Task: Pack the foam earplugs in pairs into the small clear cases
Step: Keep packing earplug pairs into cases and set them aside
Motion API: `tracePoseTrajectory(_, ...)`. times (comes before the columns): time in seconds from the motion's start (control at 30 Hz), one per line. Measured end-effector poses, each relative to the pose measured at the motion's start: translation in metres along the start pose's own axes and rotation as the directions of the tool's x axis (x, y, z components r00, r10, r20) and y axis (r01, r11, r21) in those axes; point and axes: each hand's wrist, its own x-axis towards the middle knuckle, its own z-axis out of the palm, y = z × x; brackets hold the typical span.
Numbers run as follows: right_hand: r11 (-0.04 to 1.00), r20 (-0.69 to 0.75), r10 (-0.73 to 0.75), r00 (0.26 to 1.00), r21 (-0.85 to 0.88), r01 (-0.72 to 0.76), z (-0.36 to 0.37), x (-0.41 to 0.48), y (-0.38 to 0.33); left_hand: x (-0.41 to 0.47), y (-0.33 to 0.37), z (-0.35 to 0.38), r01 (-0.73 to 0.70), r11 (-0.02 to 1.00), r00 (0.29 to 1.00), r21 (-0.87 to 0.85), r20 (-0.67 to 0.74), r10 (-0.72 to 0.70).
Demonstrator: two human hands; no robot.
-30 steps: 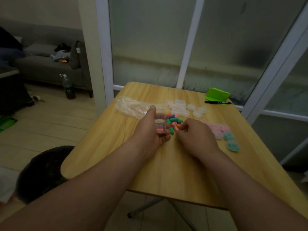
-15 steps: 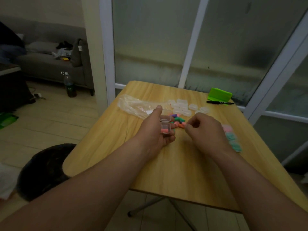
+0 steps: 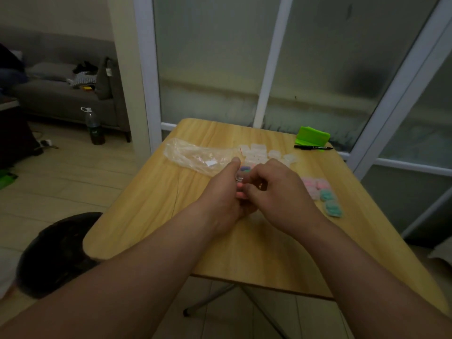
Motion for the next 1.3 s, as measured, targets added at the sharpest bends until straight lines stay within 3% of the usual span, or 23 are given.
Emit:
tracePoseTrajectory(0.3, 1.000, 0.040, -0.001, 0.999, 0.010, 0.001, 0.001, 0.001, 0.000, 0.002, 0.001, -0.005, 0.023, 0.999, 0.999, -0.045, 0.027, -0.022)
tracePoseTrajectory(0.4, 0.997, -0.036, 0.006, 0.999, 0.075, -0.003, -0.002, 0.002, 0.001, 0.005, 0.002, -0.007, 0.030, 0.999, 0.998, -0.033, 0.047, -0.029)
tracePoseTrajectory(0.53, 0.964, -0.150, 0.126, 0.981, 0.250, -0.085, -0.005, 0.009, 0.009, 0.007, 0.003, -0.008, 0.069, 0.998, 0.993, 0.002, 0.096, -0.069)
tracePoseTrajectory(0.63, 0.968, -0.090, 0.118, 0.989, 0.231, -0.095, -0.003, 0.009, 0.012, 0.006, 0.003, -0.008, 0.078, 0.997, 0.989, 0.021, 0.128, -0.080)
tracePoseTrajectory(0.97, 0.990, 0.070, -0.098, 0.993, 0.109, 0.090, 0.002, -0.005, -0.001, 0.013, 0.015, -0.023, 0.046, 0.992, 0.997, -0.118, 0.071, -0.038)
tracePoseTrajectory(1.1, 0.993, 0.064, -0.059, 0.996, 0.105, 0.052, 0.001, -0.002, 0.002, 0.007, 0.014, -0.018, 0.027, 0.996, 0.997, -0.087, 0.070, -0.021)
tracePoseTrajectory(1.3, 0.965, 0.080, 0.003, 0.997, 0.261, -0.023, -0.002, 0.000, 0.010, 0.005, 0.010, -0.019, -0.015, 0.999, 0.991, 0.044, 0.137, 0.009)
